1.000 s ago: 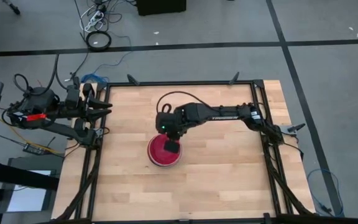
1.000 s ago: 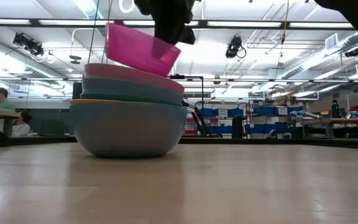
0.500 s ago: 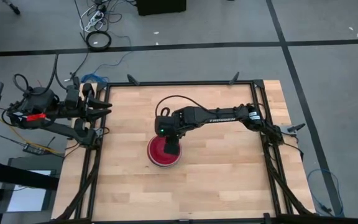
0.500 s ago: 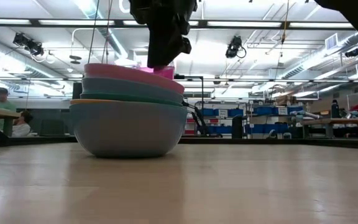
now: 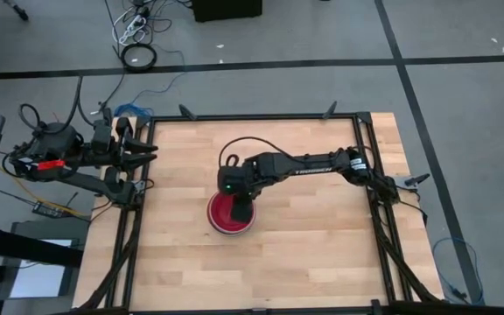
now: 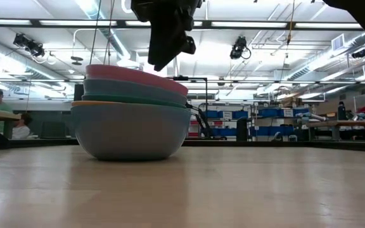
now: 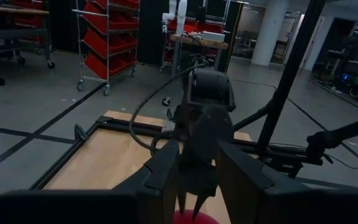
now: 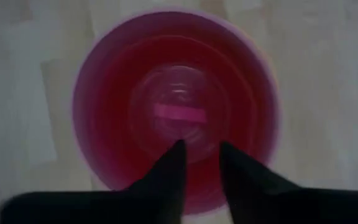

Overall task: Nest bowls inside each other
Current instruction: Return to Home Position

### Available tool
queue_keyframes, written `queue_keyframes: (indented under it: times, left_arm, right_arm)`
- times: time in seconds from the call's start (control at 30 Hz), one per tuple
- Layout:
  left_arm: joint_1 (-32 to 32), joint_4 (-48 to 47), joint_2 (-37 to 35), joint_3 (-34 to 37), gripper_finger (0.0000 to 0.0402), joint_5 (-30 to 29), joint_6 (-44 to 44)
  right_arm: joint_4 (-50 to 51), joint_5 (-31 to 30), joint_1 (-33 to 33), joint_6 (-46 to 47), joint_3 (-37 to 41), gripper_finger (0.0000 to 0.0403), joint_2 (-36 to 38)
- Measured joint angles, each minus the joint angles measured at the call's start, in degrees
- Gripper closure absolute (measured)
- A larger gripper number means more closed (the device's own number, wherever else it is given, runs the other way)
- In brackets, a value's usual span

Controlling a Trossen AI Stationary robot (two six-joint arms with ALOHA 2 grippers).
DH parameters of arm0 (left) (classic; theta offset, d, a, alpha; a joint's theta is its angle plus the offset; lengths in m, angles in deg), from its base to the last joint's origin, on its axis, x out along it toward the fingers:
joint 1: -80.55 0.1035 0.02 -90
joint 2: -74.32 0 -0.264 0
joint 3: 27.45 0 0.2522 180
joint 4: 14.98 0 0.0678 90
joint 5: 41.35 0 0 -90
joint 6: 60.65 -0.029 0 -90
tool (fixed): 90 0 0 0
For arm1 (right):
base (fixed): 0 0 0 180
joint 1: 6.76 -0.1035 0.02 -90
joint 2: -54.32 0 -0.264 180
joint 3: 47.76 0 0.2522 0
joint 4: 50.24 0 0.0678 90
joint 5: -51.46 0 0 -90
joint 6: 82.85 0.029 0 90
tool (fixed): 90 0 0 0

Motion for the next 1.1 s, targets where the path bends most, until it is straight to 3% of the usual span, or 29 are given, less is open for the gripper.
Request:
queue_keyframes:
  times: [0.07, 0.13, 0.4, 0.53, 0.67, 0.9, 1.0, 1.1]
  left_arm:
    - [0.0, 0.0, 0.0, 0.0, 0.0289, 0.0, 0.0]
    - [0.0, 0.0, 0.0, 0.0, 0.0289, 0.0, -0.2]
    - [0.0, -0.9, -2.6, 0.0, 0.0289, 0.0, -1.3]
    - [0.0, -3.7, -7.9, 0.0, 0.0289, -0.4, 0.1]
    - [0.4, -7.6, -13.9, 0.0, 0.0289, -1.6, 2.3]
    - [5.7, -18.8, -21.7, 0.0, 0.0289, -0.6, 6.1]
    - [9.7, -21.2, -24.2, 0.1, 0.0289, 2.4, 5.9]
    - [13.9, -21.2, -26.3, 0.0, 0.0289, 7.3, 4.3]
  right_arm:
    - [-0.2, 0.6, -0.5, -1.2, 0.0, 0.0368, -0.5]
    - [-1.8, 0.9, -1.1, -2.3, 0.9, 0.0391, -0.7]
    - [-5.7, -1.8, -1.3, -6.4, 1.6, 0.0402, -3.5]
    - [-17.0, -8.3, -2.7, -11.9, 2.2, 0.0403, -2.9]
    - [-25.9, -10.2, -3.8, -16.7, 2.2, 0.0403, 0.0]
    - [-18.6, -21.2, -5.1, -19.6, 3.7, 0.0403, 12.4]
    - [-19.4, -27.5, -6.5, -19.6, 11.3, 0.0403, 24.7]
    - [-22.2, -35.5, -10.1, -16.4, 24.9, 0.0403, 40.0]
